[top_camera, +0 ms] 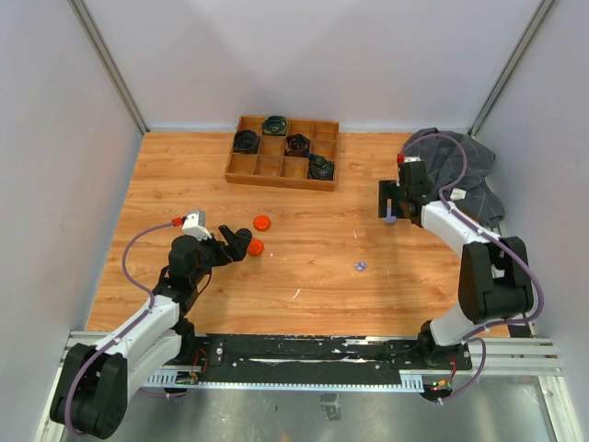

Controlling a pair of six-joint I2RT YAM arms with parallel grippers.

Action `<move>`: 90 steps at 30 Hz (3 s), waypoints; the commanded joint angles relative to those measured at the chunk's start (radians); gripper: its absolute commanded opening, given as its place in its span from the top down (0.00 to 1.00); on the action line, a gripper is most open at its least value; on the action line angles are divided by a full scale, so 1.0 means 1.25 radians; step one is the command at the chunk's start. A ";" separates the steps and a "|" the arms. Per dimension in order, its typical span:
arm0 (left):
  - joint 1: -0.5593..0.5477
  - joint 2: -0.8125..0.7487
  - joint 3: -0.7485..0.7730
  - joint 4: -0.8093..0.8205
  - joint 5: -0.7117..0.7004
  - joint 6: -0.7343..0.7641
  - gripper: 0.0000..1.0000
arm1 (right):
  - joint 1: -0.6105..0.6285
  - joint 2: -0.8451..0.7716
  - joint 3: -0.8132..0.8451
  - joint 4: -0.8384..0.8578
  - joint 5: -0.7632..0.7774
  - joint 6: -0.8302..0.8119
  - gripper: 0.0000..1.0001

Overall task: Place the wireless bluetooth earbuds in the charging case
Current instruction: Pick up the charging case at the center of the board.

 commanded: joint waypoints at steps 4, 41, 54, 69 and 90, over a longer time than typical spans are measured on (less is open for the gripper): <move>0.001 -0.011 -0.003 0.043 0.024 0.026 0.01 | -0.041 0.123 0.099 -0.034 -0.111 0.057 0.18; -0.005 0.107 0.021 0.149 0.277 0.002 0.02 | 0.104 0.096 0.083 -0.088 -0.157 -0.030 0.60; -0.020 0.196 0.039 0.239 0.449 -0.034 0.03 | 0.362 -0.049 0.052 -0.065 -0.201 -0.285 0.59; -0.057 0.199 0.035 0.326 0.520 -0.065 0.06 | 0.542 -0.111 0.017 0.001 -0.282 -0.597 0.54; -0.096 0.261 0.031 0.460 0.605 -0.113 0.31 | 0.711 -0.018 0.099 0.019 -0.213 -0.745 0.55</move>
